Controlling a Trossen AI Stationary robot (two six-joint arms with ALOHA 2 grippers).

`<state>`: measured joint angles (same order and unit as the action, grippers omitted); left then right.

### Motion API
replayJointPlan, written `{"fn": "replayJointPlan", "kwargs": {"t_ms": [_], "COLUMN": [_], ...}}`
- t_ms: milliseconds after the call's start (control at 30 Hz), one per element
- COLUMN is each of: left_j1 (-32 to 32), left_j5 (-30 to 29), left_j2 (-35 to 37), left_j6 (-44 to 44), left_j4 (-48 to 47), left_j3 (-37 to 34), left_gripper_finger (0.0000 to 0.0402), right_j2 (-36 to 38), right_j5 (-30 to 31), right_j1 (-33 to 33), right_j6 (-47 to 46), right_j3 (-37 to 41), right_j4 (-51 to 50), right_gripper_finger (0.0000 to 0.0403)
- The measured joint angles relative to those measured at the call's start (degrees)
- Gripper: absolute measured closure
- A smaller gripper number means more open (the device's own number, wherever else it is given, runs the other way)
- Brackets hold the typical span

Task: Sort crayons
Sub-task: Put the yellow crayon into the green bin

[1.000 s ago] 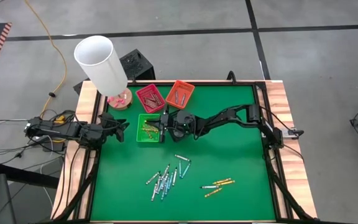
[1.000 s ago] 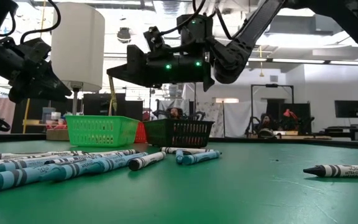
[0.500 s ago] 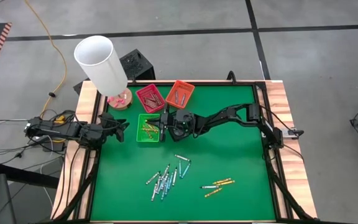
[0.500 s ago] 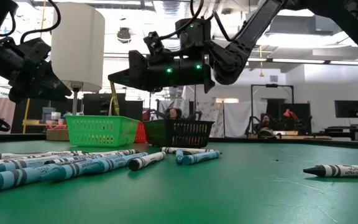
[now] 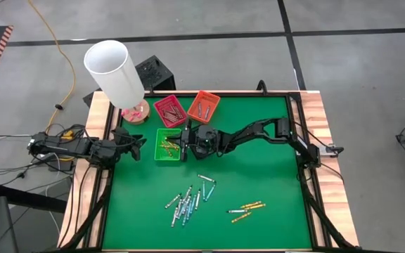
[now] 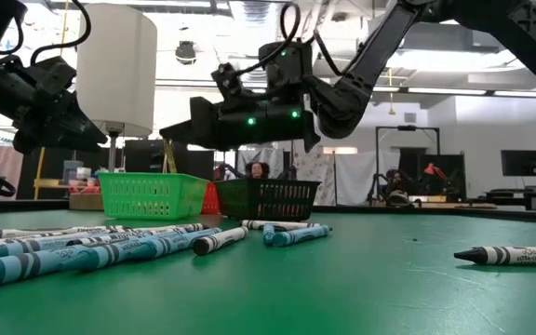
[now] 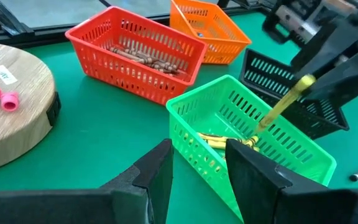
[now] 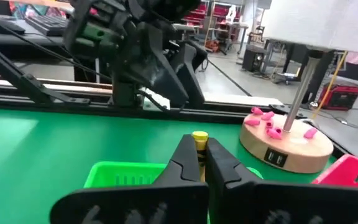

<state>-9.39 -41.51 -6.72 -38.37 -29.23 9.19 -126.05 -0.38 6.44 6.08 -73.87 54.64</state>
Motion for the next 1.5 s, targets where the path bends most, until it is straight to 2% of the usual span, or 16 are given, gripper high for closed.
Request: {"fn": "replayJointPlan", "kwargs": {"t_ms": [333,667,1033,1100,1167,1333,1500], "left_j1": [0.0,0.0,0.0,0.0,0.0,0.0,0.0], "left_j5": [0.2,0.1,0.2,0.3,0.7,1.3,1.4], "left_j2": [0.0,0.0,0.0,0.0,0.0,0.0,0.0], "left_j6": [0.0,0.3,-0.3,-0.3,-0.3,-0.4,-0.3], "left_j4": [0.0,0.0,0.0,0.0,0.0,0.0,0.0], "left_j3": [0.0,0.0,0.0,0.0,0.0,0.0,0.0], "left_gripper_finger": [0.0265,0.0265,0.0265,0.0265,0.0265,0.0265,0.0265], "right_j2": [0.2,0.2,2.4,5.2,9.1,19.5,24.8], "right_j5": [0.1,0.3,0.5,0.5,0.5,3.5,3.8], "right_j1": [0.0,0.1,-0.7,-1.7,-3.3,-9.0,-17.9], "right_j6": [-0.7,-1.6,-1.3,-1.1,-1.4,-12.9,-23.7], "right_j3": [-0.5,-0.5,-0.4,-0.4,-0.4,-0.4,-0.4], "right_j4": [0.1,-1.1,-3.1,-7.3,-15.4,-47.6,-74.0], "right_gripper_finger": [0.0401,0.035,0.0347,0.0347,0.0347,0.0347,0.0347]}}
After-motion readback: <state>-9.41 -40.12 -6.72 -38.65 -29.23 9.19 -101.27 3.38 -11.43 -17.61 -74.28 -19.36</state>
